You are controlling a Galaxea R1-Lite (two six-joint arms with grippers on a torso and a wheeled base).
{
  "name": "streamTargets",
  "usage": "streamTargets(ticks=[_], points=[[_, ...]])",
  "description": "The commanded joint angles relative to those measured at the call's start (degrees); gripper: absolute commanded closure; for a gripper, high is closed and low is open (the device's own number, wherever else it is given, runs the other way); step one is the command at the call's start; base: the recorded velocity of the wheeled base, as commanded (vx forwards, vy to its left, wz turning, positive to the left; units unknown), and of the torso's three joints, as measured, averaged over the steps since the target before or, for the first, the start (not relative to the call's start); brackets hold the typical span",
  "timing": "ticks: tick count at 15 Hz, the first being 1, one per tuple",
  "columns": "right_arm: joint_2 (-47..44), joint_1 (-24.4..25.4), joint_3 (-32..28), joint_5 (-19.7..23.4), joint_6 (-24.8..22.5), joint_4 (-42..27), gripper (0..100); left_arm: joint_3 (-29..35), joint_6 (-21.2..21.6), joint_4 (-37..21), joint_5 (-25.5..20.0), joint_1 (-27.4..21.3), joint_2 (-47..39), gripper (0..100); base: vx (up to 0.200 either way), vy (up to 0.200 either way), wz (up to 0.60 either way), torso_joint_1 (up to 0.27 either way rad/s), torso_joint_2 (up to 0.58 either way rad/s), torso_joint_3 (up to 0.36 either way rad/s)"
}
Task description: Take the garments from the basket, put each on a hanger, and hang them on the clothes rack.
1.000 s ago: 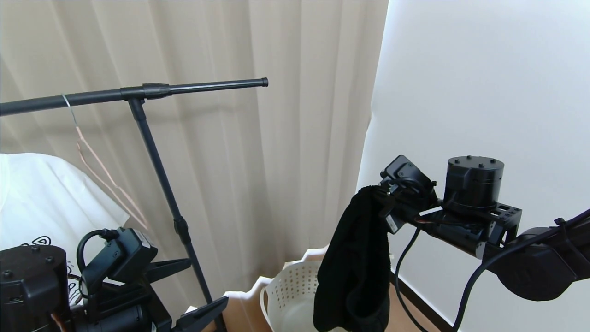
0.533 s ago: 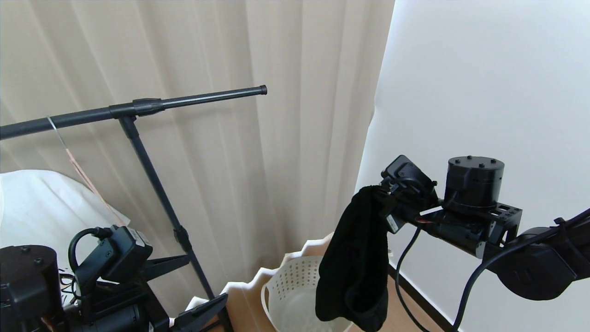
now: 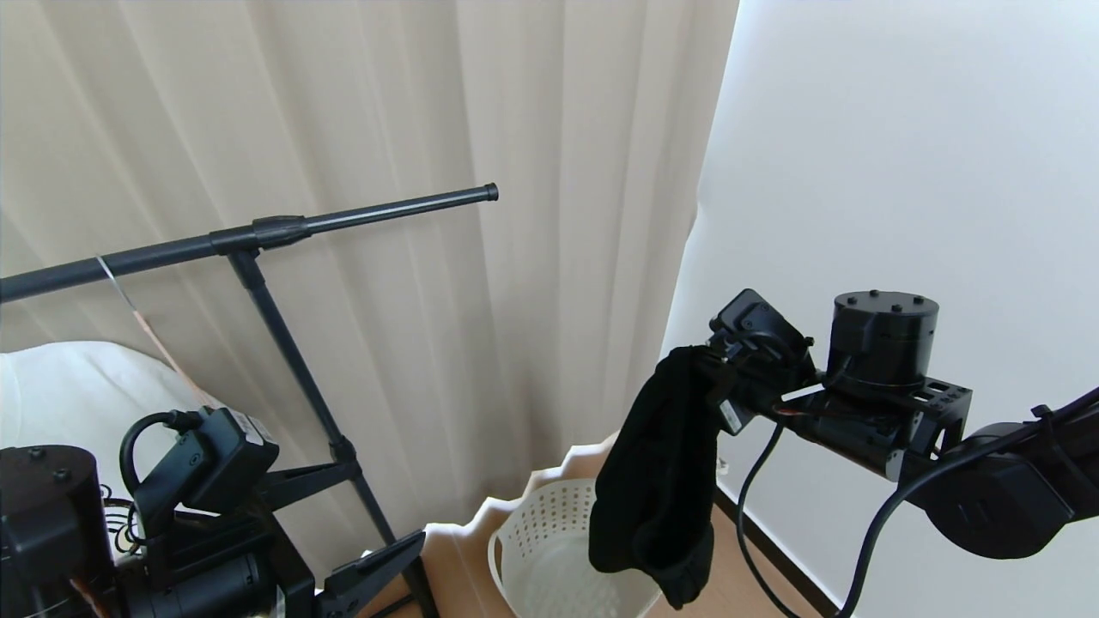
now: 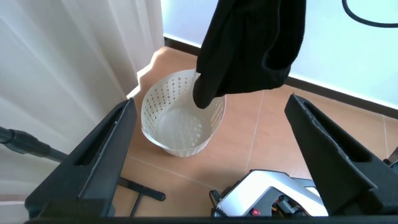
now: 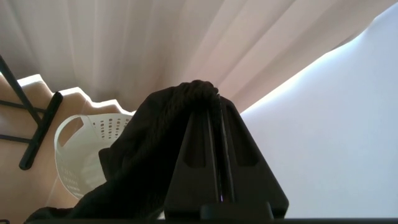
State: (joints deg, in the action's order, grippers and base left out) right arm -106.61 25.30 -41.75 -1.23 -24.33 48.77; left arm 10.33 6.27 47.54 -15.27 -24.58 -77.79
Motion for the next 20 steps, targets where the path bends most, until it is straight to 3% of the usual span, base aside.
streamTargets(ticks=[1,13,20], points=[[-0.09,0.02,0.00,0.00,-0.01,0.00,100,-0.31,0.06,0.62,-0.11,-0.03,-0.08,0,0.000,0.000,0.00,0.168,-0.35,-0.188],[0.17,0.02,0.09,0.00,0.07,0.09,100,-0.66,0.06,1.15,-0.11,-0.03,-0.08,0,0.000,0.000,0.00,0.151,-0.32,-0.174],[-0.18,0.02,0.97,0.00,0.07,3.52,100,-0.75,-0.03,1.15,-0.11,0.05,-0.26,0,0.000,0.000,0.00,0.048,-0.11,-0.054]])
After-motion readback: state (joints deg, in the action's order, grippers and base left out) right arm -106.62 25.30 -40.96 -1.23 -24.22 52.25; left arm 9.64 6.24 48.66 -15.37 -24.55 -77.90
